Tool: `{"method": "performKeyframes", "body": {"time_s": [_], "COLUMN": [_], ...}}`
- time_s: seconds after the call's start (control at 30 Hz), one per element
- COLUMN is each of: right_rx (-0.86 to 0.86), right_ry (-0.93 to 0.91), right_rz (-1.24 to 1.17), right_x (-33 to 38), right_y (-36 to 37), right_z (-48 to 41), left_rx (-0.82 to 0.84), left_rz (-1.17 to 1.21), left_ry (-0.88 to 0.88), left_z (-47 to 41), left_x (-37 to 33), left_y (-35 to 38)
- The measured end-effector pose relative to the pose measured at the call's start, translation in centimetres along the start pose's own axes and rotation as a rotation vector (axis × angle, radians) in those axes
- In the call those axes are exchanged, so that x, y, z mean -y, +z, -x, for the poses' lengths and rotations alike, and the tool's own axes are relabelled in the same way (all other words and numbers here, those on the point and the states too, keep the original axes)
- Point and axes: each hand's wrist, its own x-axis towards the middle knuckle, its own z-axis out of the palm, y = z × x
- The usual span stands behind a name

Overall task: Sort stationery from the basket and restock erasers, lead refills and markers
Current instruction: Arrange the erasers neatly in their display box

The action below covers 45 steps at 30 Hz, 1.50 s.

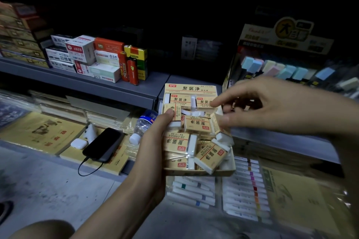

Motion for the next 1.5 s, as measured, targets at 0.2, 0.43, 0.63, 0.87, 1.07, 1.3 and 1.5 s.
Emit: {"method": "performKeyframes", "body": {"time_s": [0.2,0.43,0.63,0.87,1.07,1.3,1.5], "right_rx": [0.04,-0.086,-0.388,-0.591,-0.583,-0.486,-0.498], "right_ry": [0.032,0.012,-0.127,0.147,0.195,0.12,-0.006], "right_rz": [-0.018,-0.173,-0.289,-0.257,-0.036,-0.015,0.043], "right_x": [-0.4,-0.8,0.3,0.0,-0.9,-1.2,-0.4], "right_y": [0.8,1.0,-0.5,2.9,4.2,3.8,3.9], "right_z": [0.0,-0.5,0.2,-4.7,-5.9,-5.7,-5.2], "left_rx": [0.03,0.045,0.022,-0.068,-0.125,-0.238,-0.255], "left_rz": [-0.001,0.012,-0.002,0.012,-0.072,-0.011,-0.052], "left_ry": [0.047,0.056,0.036,-0.02,-0.042,-0.103,-0.13], "left_z": [0.0,0.0,-0.2,0.0,-0.3,-1.3,-1.9], "left_x": [0.4,0.6,0.6,-1.3,-2.3,-3.0,-3.6], "left_y": [0.3,0.3,-0.1,1.0,1.1,2.2,2.5]}}
